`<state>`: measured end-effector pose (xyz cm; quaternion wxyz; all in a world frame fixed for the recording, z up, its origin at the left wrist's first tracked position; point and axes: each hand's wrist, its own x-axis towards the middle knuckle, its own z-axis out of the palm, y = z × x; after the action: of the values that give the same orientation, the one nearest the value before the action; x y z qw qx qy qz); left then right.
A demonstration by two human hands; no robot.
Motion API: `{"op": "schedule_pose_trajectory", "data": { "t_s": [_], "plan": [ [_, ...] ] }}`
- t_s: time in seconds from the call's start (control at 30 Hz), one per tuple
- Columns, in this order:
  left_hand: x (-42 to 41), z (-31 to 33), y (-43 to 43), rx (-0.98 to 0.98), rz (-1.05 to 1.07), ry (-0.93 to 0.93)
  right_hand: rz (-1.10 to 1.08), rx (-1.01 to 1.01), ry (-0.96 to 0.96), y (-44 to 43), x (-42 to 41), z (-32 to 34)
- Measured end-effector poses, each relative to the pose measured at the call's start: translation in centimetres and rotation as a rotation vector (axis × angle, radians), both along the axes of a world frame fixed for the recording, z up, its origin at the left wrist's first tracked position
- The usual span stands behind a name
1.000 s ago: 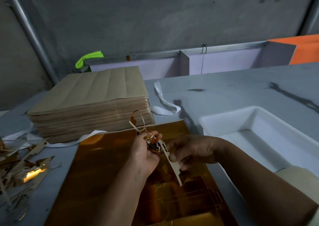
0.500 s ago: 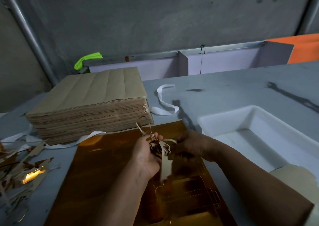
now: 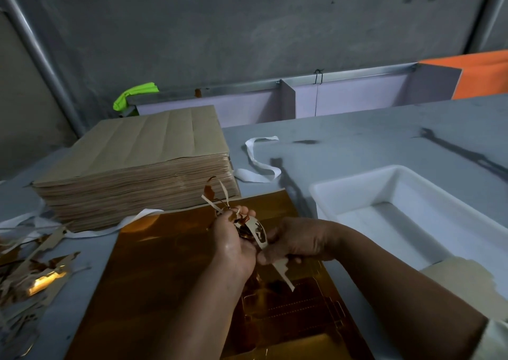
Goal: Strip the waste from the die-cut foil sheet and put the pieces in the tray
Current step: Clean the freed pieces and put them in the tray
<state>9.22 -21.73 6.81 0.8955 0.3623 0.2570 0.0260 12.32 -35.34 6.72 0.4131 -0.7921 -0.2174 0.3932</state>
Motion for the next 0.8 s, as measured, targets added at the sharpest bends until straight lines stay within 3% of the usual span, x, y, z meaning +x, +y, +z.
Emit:
{"op": "schedule_pose_trajectory", "data": {
  "t_s": [0.27,0.43,0.6,0.8],
  "plan": [
    [-0.2,-0.4,0.6,0.044,-0.175,0.102,-0.265,-0.006,-0.157,0.0,0.7,-0.7],
    [-0.5,-0.5,0.4,0.068,-0.276,0.162,-0.409,0.122,-0.192,0.2,1.0,-1.0],
    [-0.7,-0.6,0.4,0.155,-0.325,0.183,-0.392,0.125,-0.383,0.3,1.1,-1.3],
    [-0.7,-0.8,0.6,0.149,-0.356,0.203,-0.317,0.121,-0.462,0.6,1.0,-1.0]
  ]
}}
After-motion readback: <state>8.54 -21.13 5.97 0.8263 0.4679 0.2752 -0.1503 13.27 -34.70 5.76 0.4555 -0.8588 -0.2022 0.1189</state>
